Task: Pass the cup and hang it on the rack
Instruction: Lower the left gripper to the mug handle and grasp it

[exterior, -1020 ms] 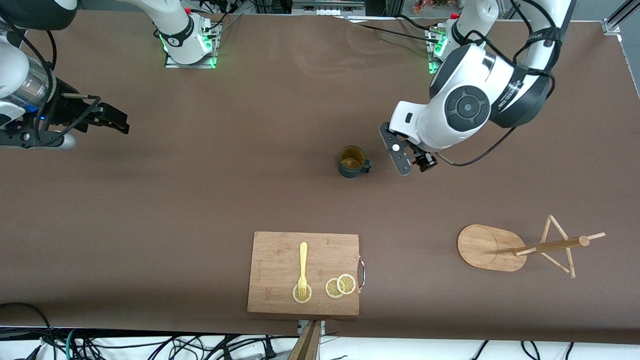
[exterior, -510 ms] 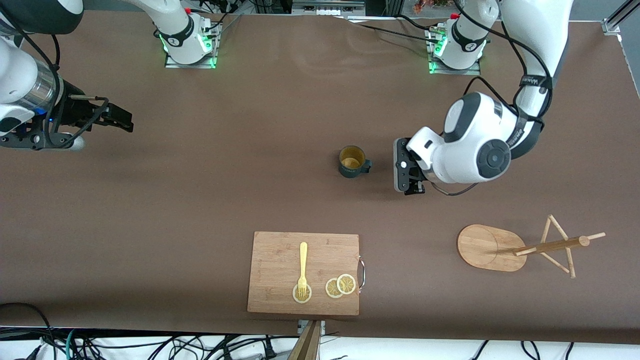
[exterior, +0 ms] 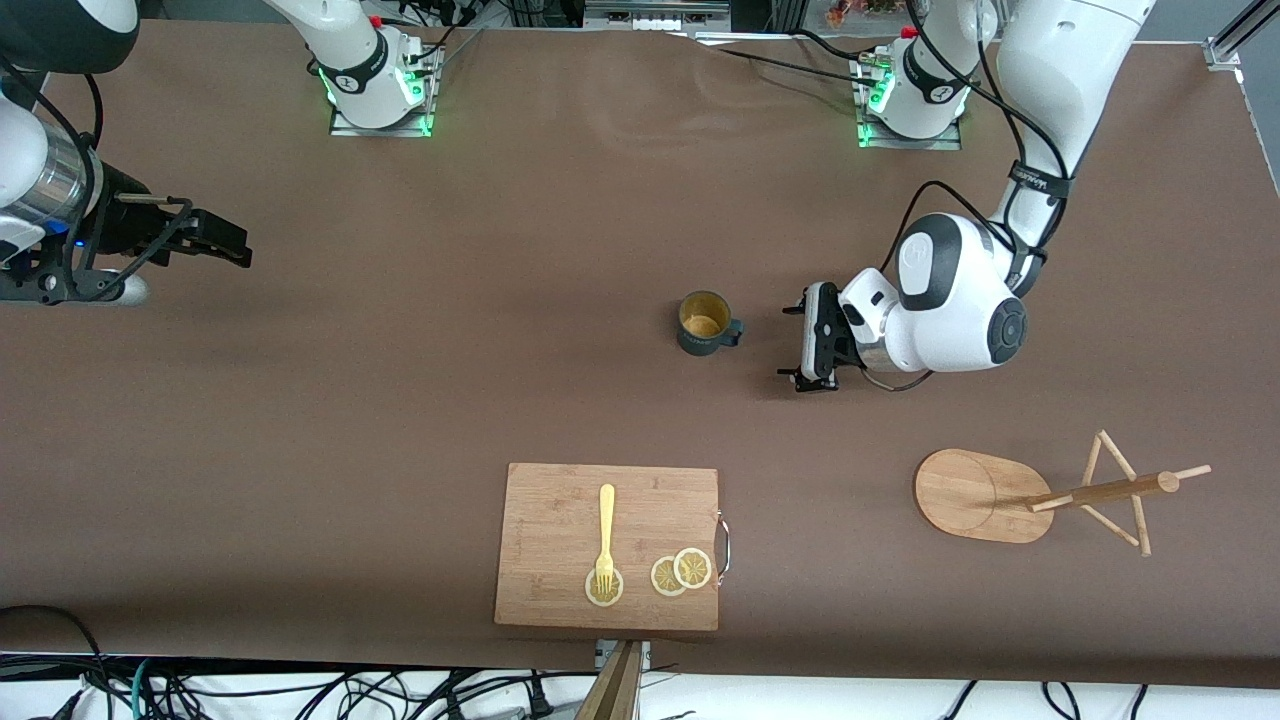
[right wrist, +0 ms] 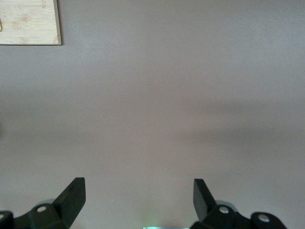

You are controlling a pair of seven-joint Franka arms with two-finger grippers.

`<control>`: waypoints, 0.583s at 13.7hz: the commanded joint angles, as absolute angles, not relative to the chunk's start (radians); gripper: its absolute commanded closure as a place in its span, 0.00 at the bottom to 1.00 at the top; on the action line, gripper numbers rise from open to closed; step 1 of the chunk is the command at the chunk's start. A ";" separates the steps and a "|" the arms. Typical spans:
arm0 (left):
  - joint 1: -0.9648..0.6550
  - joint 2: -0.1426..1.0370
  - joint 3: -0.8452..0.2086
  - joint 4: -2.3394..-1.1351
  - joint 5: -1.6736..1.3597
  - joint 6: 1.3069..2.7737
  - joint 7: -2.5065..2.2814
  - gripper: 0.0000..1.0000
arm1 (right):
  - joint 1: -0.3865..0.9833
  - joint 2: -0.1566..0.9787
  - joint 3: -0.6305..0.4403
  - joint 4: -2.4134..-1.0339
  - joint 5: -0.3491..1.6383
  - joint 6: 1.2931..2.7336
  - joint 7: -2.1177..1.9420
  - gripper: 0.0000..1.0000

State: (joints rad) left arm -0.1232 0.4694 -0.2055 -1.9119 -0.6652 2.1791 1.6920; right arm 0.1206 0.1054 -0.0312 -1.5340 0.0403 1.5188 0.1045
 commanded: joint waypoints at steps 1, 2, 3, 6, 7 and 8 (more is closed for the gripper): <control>-0.127 0.475 -0.207 -1.965 -0.782 2.223 1.858 0.00 | 0.106 0.094 -0.006 -1.526 0.025 1.514 0.095 0.00; -0.127 0.482 -0.207 -1.986 -0.867 2.227 1.946 0.00 | 0.107 0.094 -0.006 -1.526 0.025 1.541 0.095 0.00; -0.127 0.498 -0.207 -1.997 -0.955 2.229 2.042 0.00 | 0.106 0.092 -0.008 -1.529 0.026 1.566 0.095 0.00; -0.143 0.557 -0.207 -2.025 -1.158 2.229 2.277 0.00 | 0.106 0.048 -0.014 -1.607 0.028 1.618 0.095 0.00; -0.152 0.569 -0.207 -2.025 -1.193 2.229 2.327 0.00 | 0.104 0.045 -0.018 -1.612 0.029 1.621 0.095 0.00; -0.150 0.580 -0.207 -2.028 -1.204 2.227 2.350 0.04 | 0.104 0.044 -0.031 -1.606 0.029 1.618 0.094 0.00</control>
